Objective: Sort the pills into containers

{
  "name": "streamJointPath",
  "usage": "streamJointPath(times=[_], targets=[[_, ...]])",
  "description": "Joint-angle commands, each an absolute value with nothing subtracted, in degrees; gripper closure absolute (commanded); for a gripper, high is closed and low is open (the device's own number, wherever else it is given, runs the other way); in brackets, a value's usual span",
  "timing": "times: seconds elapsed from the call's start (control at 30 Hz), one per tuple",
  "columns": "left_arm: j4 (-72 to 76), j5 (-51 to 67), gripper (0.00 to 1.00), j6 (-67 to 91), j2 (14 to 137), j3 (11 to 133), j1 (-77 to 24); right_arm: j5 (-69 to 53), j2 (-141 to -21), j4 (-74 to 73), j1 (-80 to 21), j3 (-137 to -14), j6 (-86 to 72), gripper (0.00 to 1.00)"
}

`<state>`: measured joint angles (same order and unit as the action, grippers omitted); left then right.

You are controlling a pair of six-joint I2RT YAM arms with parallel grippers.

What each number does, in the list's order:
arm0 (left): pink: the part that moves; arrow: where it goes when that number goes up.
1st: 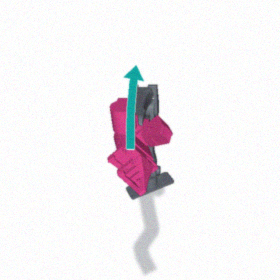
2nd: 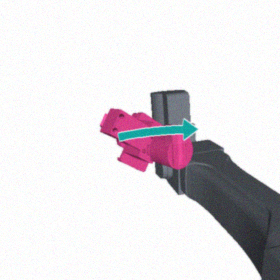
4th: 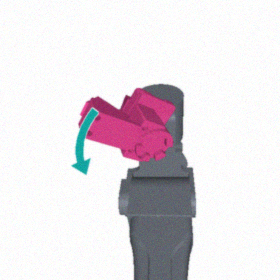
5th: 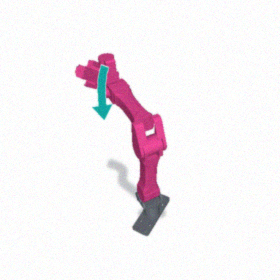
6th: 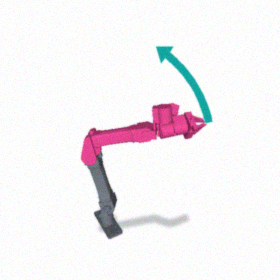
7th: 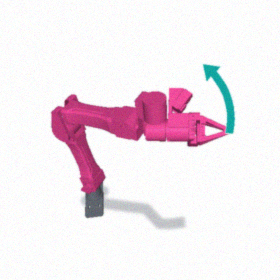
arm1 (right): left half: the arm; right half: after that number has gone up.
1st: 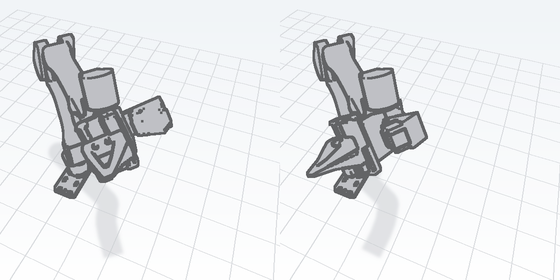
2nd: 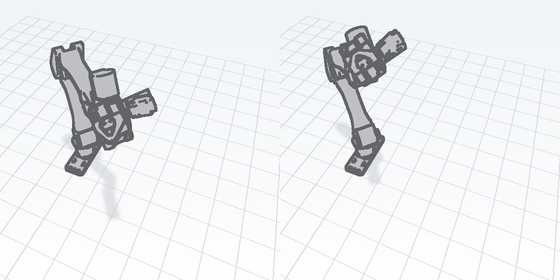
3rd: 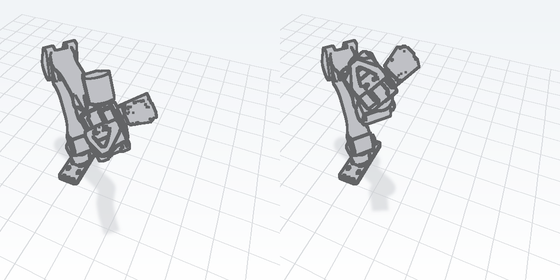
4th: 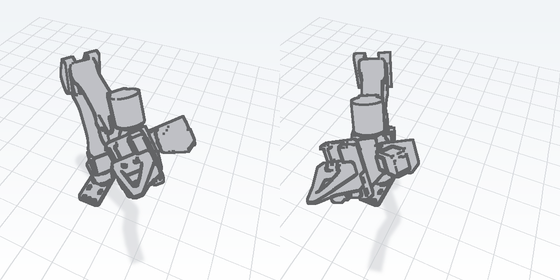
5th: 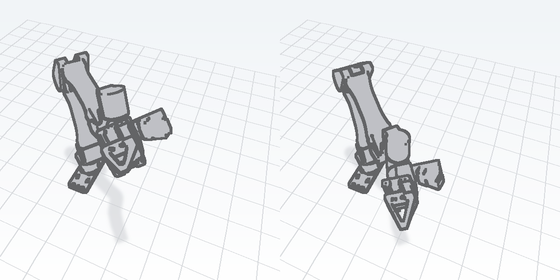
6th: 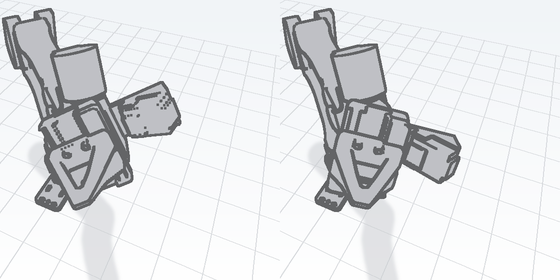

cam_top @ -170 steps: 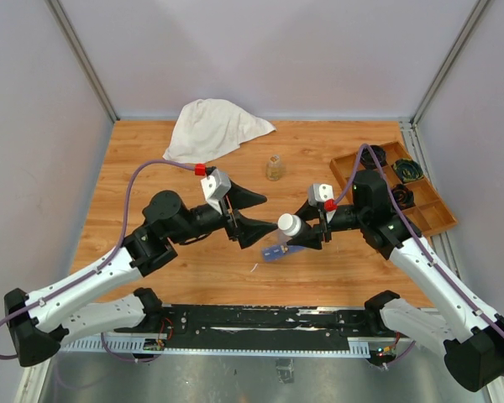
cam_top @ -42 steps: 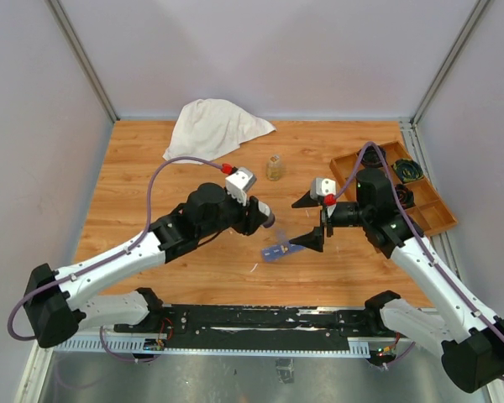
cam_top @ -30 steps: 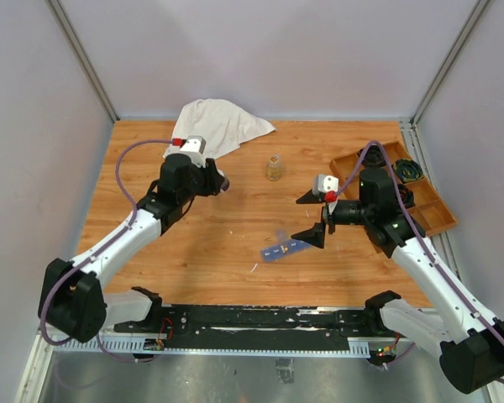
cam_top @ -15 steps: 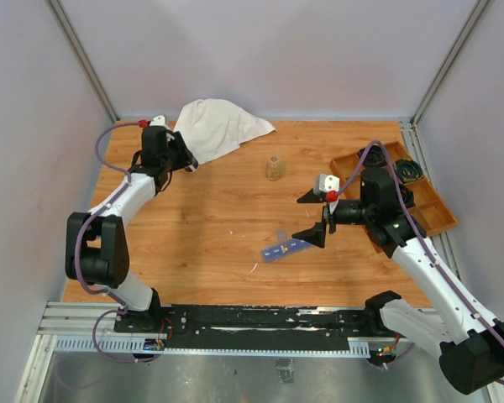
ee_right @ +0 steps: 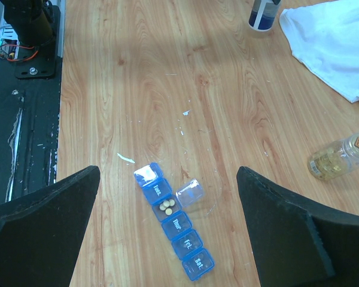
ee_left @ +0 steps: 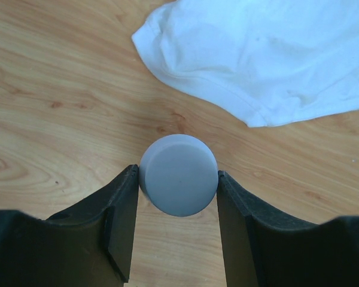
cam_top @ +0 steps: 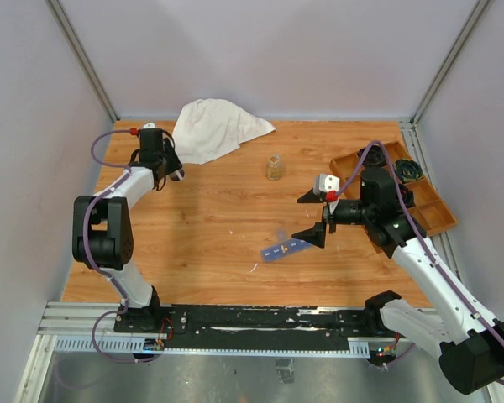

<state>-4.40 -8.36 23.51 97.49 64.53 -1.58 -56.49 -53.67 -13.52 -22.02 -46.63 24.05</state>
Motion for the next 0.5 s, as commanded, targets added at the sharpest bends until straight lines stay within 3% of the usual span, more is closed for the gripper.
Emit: streamJointPath(times=[0.0, 0.33, 0.4, 0.47], targets=[[-4.95, -12.32, 0.99, 24.02, 98.29, 66.44, -1.19, -57.49, -53.09, -12.79, -21.18, -47.33, 24.26, 0.02], [-5.68, -14.69, 0.88, 24.58, 99.95, 67.56, -1.05, -57.59, -53.00, -12.91, -21.18, -47.34, 24.26, 0.02], [-5.66, -14.74, 0.80, 24.63, 100.14, 67.73, -1.02, -57.58, -52.87, -12.91, -21.18, -47.33, 24.26, 0.02], [-5.74, -15.10, 0.55, 24.74, 100.26, 67.80, -0.97, -57.68, -52.82, -12.87, -21.10, -47.33, 24.21, 0.02]])
